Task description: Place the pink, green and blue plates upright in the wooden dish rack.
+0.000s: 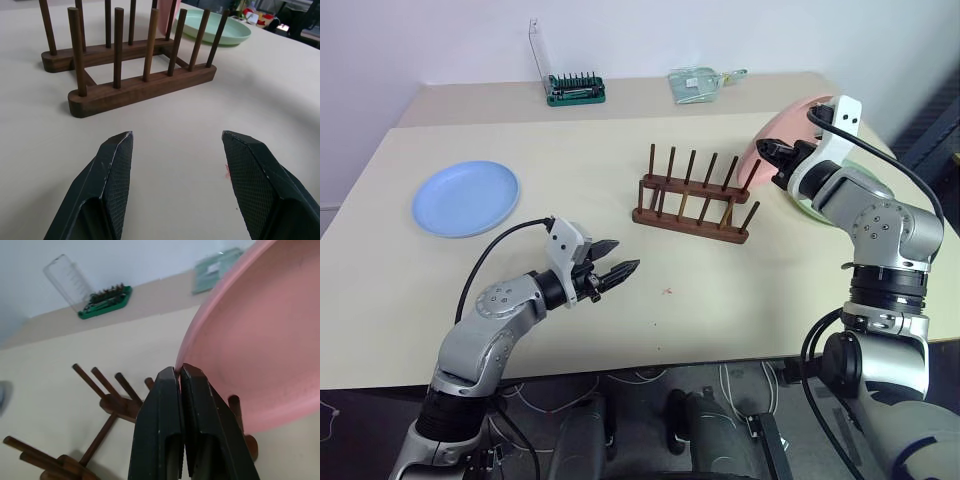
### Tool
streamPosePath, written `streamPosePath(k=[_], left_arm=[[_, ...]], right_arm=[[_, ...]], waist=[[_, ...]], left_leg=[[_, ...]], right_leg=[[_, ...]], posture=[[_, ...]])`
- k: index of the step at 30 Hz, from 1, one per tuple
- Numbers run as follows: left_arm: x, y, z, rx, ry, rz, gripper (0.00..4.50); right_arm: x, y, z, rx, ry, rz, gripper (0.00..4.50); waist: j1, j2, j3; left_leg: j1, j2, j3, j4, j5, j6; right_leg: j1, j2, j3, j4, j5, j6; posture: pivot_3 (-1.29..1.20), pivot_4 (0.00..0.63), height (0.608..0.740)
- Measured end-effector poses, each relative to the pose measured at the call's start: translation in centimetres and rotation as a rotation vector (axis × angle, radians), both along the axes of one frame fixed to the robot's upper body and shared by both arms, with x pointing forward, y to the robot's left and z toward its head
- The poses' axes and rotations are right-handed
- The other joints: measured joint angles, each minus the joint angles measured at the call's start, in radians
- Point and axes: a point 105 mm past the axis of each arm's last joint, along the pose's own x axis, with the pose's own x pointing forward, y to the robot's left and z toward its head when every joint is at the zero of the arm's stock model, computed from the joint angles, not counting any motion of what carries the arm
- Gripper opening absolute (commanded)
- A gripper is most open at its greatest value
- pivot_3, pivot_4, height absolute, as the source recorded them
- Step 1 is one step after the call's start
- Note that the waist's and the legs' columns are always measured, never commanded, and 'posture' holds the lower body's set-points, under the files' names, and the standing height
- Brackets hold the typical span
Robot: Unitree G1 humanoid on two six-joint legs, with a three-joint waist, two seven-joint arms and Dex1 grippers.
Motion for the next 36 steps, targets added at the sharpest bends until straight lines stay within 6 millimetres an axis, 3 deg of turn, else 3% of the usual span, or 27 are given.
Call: streamPosePath(k=[8,16,22,31,36], left_arm=[[0.1,0.0,-0.2,0.0,0.006,0.003,2.9],[0.1,0.0,-0.3,0.001,0.007,0.005,2.9],[0.2,0.0,-0.4,0.005,0.011,0.008,2.9],[0.2,0.0,-0.7,0.005,0.023,-0.006,2.9],[0.2,-0.1,-0.8,0.003,0.027,-0.014,2.9]], right_arm=[[-0.6,0.3,1.3,-0.054,-0.057,0.081,0.03],[-3.2,1.2,3.8,-0.066,-0.16,0.241,0.03],[-4.6,1.1,3.3,-0.023,-0.161,0.304,0.03],[-6.1,-0.6,3.3,0.112,-0.132,0.272,0.03],[-7.4,-0.3,2.1,0.115,-0.115,0.296,0.03]], waist=[[0.0,0.0,0.0],[0.005,0.0,0.0],[0.005,0.0,0.0],[0.006,0.0,0.001],[0.006,0.0,0.001]], left_leg=[[-0.001,0.0,0.0,-0.001,0.0,0.0],[-0.001,0.0,0.0,-0.002,0.0,0.0],[-0.001,0.0,0.0,-0.002,0.0,0.0],[-0.001,0.0,0.0,-0.002,0.0,0.0],[-0.001,0.0,0.0,-0.003,0.0,0.0]], right_leg=[[-0.001,0.0,0.0,0.0,0.0,0.0],[-0.001,0.0,0.0,-0.001,0.0,0.0],[-0.001,0.0,0.0,-0.001,0.0,0.0],[-0.001,0.0,0.0,-0.002,0.0,0.0],[-0.001,0.0,0.0,-0.003,0.0,0.0]], posture=[[0.0,0.15,0.73],[0.0,0.15,0.73],[0.0,0.15,0.73],[0.0,0.15,0.73],[0.0,0.15,0.73]])
